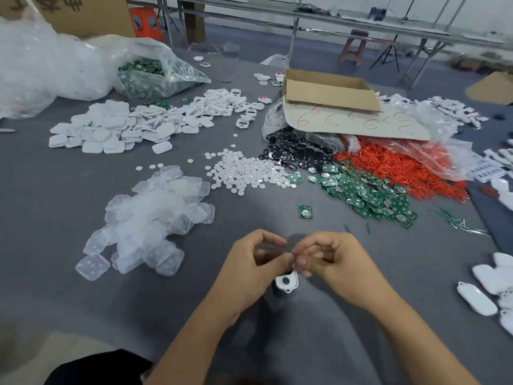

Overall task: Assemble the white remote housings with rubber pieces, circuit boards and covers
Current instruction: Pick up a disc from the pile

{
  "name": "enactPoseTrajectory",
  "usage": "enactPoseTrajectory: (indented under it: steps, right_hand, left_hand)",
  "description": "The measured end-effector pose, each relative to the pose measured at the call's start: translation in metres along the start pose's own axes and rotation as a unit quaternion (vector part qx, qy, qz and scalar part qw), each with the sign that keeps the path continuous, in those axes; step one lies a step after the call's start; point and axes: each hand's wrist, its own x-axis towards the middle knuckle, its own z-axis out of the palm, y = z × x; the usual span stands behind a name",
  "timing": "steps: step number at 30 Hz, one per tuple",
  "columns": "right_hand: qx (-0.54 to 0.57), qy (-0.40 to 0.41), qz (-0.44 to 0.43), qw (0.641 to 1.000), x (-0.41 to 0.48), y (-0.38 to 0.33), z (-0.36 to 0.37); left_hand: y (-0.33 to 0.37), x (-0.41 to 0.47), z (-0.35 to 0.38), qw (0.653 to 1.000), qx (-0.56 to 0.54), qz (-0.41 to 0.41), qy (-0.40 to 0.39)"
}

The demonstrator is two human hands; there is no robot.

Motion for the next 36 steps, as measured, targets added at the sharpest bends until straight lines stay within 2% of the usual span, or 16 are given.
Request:
enactPoseTrajectory:
  steps: [2,4,7,10,17,21,25,33,36]
  right_hand:
    - [-0.033,0.007,0.002,0.999,-0.001,-0.002,0.0]
    - [-0.069,0.012,0.016,0.997,-0.002,-0.003,0.002]
    - [-0.149,0.018,0.037,0.988,-0.005,0.002,0.008]
    - [-0.214,0.019,0.033,0.976,-0.008,0.007,0.02]
    - [-0.239,0.053,0.039,0.969,-0.011,0.018,0.031]
    - [-0.201,0.077,0.079,0.973,-0.008,0.019,0.03]
    - [-0.219,0.067,0.103,0.968,-0.003,0.018,0.031]
    - [-0.318,-0.022,0.013,0.948,0.018,0.004,0.026]
    - [-0.313,-0.017,0.01,0.949,0.018,0.004,0.026]
  left_hand:
    - [-0.002,-0.002,0.002,1.0,0.018,0.019,0.009]
    - [-0.007,-0.003,0.0,0.994,0.088,0.052,0.033]
    - [-0.017,-0.006,-0.004,0.954,0.28,0.096,0.036]
    - [-0.028,-0.006,-0.003,0.925,0.363,0.113,0.002]
    - [-0.037,-0.005,-0.005,0.923,0.357,0.138,0.027]
    - [-0.038,-0.006,-0.005,0.925,0.354,0.133,0.035]
    - [-0.038,-0.006,-0.005,0.924,0.357,0.133,0.034]
    - [-0.036,-0.003,-0.007,0.92,0.37,0.133,-0.007]
    - [-0.035,-0.002,-0.008,0.922,0.365,0.127,-0.02]
